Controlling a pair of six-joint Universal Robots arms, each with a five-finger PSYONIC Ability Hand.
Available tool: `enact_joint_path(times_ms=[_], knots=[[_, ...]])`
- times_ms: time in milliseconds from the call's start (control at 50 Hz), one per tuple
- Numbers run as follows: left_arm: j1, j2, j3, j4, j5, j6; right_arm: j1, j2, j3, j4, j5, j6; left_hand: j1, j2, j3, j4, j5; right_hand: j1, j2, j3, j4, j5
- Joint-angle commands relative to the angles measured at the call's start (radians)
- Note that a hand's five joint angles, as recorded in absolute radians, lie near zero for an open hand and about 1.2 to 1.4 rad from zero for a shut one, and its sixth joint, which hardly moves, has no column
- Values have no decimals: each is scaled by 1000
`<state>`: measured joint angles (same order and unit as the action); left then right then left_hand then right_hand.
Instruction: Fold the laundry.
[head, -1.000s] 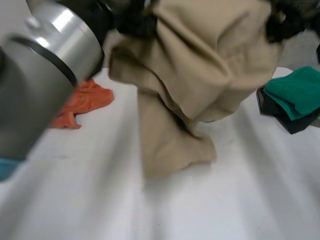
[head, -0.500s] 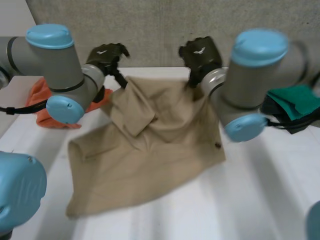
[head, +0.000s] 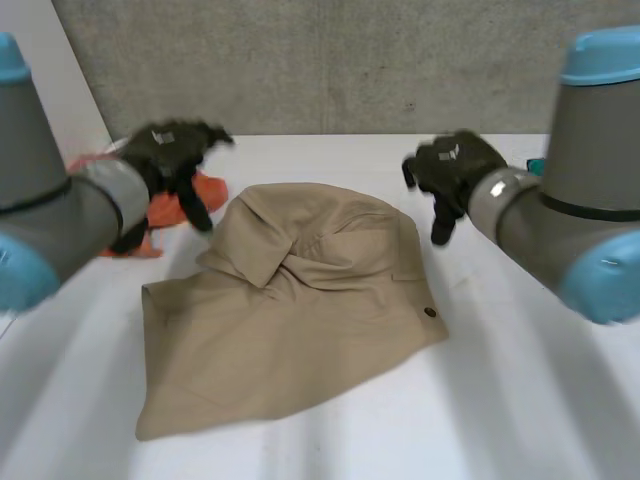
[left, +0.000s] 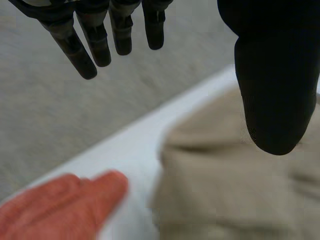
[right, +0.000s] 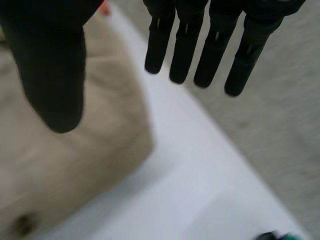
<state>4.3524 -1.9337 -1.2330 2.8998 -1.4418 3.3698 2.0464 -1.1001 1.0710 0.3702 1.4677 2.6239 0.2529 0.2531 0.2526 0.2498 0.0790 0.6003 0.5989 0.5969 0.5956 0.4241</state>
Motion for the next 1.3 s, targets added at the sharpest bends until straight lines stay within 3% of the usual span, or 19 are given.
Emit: enact_joint_path(times_ms=[20,80,200,280,360,440,520,800,1080,1200,1300], knots=[[-43,157,-330,-24,18,180,-71,-125,256,104,-187,-84,216,216,216,219,215,267,268,270,272,269],[-50,197,-434,-36,20,233,-81,-141,349,125,-216,-137,368,368,368,371,367,346,347,349,351,348],[-54,222,-565,-59,26,293,-89,-132,474,130,-217,-223,439,439,439,442,438,411,412,414,416,413],[-30,219,-612,-51,28,313,-77,-86,520,82,-214,-231,433,433,434,436,433,379,380,382,384,381],[-10,196,-620,-22,28,318,-38,-34,538,-13,-214,-206,226,225,226,229,225,226,228,230,231,228],[12,142,-618,24,9,319,-2,-1,538,-198,-182,-139,28,28,29,32,28,18,19,21,23,20],[7,108,-615,62,-3,319,17,5,537,-338,-129,-90,22,22,23,25,22,-144,-142,-140,-139,-142],[-30,113,-591,179,-115,307,86,120,448,-485,-66,-67,28,28,28,31,27,-118,-116,-114,-113,-116],[-102,38,-559,180,-164,273,146,266,279,-609,10,-68,81,81,81,84,80,-71,-69,-67,-66,-69],[-116,-30,-507,219,-201,278,161,351,187,-622,26,-97,298,297,298,301,297,-6,-5,-3,-1,-4],[-111,-73,-451,259,-242,286,161,407,126,-631,46,-130,875,875,876,878,875,161,162,164,166,163]])
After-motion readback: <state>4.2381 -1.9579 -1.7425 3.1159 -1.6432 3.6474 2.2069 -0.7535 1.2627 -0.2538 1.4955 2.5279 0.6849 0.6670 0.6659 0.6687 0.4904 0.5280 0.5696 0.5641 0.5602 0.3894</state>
